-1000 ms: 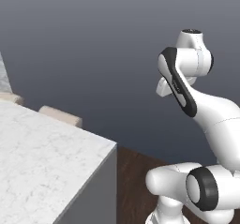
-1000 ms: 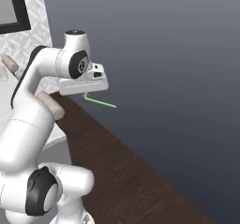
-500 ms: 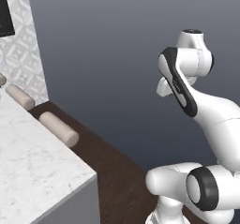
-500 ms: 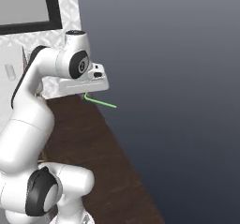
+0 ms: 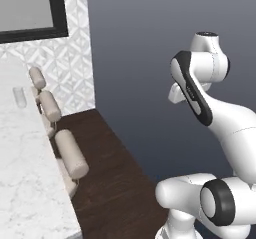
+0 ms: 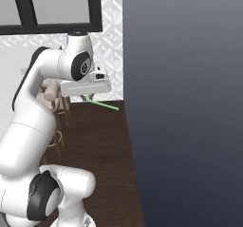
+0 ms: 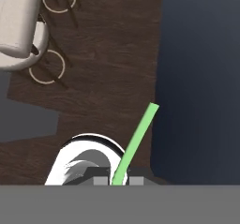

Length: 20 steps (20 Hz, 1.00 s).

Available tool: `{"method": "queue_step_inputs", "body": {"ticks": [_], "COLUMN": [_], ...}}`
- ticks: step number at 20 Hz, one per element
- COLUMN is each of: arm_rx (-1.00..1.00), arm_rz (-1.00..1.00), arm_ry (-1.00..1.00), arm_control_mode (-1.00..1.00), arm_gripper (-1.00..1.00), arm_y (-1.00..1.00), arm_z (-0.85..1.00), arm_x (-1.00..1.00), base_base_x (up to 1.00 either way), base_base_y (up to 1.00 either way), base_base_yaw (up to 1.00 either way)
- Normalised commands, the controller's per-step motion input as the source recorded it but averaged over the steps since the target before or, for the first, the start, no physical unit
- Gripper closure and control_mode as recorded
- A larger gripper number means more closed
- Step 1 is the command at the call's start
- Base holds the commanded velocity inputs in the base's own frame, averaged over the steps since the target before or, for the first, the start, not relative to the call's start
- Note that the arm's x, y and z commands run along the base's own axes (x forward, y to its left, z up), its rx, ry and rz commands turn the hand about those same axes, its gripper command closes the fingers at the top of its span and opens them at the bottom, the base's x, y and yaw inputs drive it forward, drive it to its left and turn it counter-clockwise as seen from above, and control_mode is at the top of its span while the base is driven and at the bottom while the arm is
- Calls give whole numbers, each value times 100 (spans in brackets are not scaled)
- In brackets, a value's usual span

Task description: Take a straw from the drawer in front and place it inside the glass cup on the dining counter.

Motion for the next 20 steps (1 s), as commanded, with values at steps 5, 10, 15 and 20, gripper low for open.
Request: {"method": "queue_step_inputs", "body": {"ticks": [5, 10, 15, 20], "arm_rx": [0, 0, 0, 0], "arm_rz": [0, 0, 0, 0], "arm_ry": [0, 0, 0, 0], "arm_control_mode": [100, 100, 100, 100], "arm_gripper": [100, 100, 100, 100], "arm_y": [0, 0, 0, 0], "arm_z": [0, 0, 0, 0], "arm_x": [0, 0, 0, 0], "base_base_x": [100, 100, 90, 76], "base_base_y": [-44, -42, -41, -50], "base_base_yaw": [54, 55, 61, 60]}}
